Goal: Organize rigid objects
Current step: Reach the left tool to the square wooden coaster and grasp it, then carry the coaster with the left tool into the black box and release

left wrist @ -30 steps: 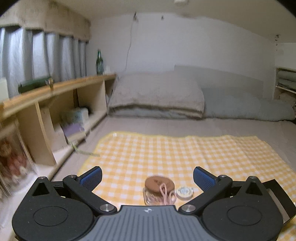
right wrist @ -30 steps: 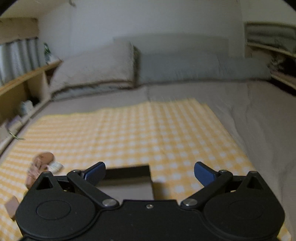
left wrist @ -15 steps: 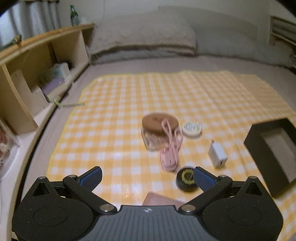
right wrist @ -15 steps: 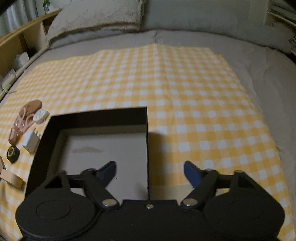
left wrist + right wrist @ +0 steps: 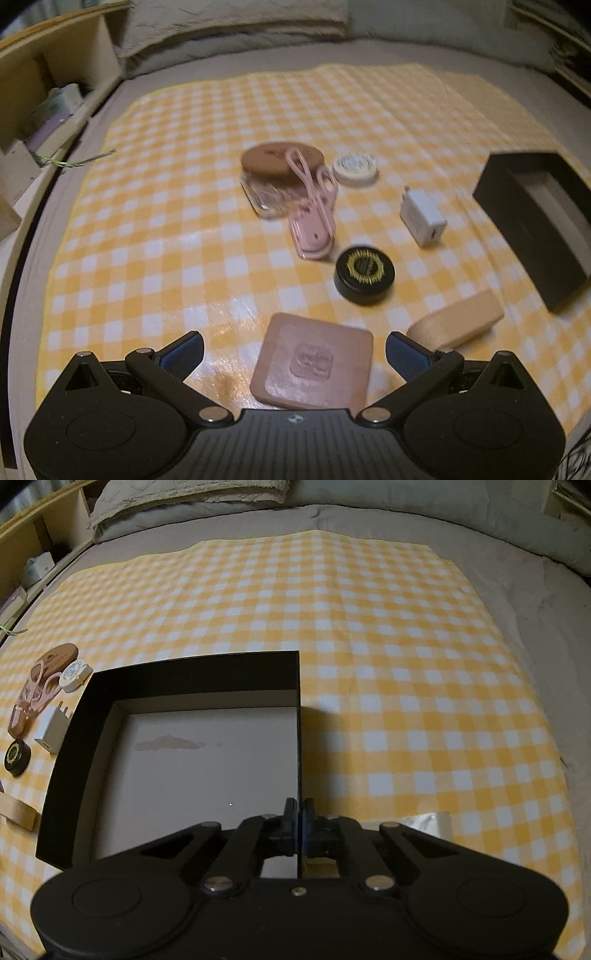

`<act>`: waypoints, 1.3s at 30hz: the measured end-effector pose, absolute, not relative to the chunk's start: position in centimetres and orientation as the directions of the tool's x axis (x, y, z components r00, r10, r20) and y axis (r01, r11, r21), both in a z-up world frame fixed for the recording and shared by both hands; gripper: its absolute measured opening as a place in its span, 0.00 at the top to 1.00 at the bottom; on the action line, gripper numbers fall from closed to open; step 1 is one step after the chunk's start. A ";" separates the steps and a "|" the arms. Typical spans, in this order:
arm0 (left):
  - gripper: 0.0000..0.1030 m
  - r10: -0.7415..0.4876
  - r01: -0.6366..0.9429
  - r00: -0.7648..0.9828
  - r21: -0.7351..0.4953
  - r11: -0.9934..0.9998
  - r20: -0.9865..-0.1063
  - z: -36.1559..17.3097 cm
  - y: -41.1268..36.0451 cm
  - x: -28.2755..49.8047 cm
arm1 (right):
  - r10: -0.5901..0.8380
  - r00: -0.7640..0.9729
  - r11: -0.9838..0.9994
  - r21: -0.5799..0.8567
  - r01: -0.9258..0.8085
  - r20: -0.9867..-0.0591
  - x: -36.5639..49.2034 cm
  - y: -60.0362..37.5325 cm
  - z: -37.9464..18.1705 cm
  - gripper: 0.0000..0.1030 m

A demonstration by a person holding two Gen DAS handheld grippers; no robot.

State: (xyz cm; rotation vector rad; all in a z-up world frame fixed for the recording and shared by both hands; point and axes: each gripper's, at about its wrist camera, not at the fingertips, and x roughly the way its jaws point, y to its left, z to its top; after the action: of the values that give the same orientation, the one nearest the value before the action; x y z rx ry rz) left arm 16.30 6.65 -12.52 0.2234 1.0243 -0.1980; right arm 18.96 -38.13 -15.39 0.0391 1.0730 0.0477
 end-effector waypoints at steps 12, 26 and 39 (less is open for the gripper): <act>0.01 -0.041 0.362 0.458 0.144 0.921 -0.888 -14.6 5.6 17.0 | 0.046 0.489 0.999 0.028 -0.043 -0.871 18.8 -38.0 -15.5 0.97; 0.26 -0.052 0.353 0.382 0.094 0.931 -0.923 -15.6 6.0 17.9 | 0.041 0.476 0.999 0.036 -0.021 -0.879 19.1 -38.2 -15.5 0.97; 0.26 -0.169 0.144 0.500 -0.111 0.983 -0.849 -10.0 3.9 19.0 | 0.048 0.471 0.999 0.043 -0.023 -0.881 18.8 -38.0 -15.5 0.97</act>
State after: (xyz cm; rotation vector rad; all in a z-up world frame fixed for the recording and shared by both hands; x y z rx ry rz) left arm 19.04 3.88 -10.03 -0.0269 1.0302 -0.1893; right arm 18.80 -37.99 -15.48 0.0261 1.0791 0.0437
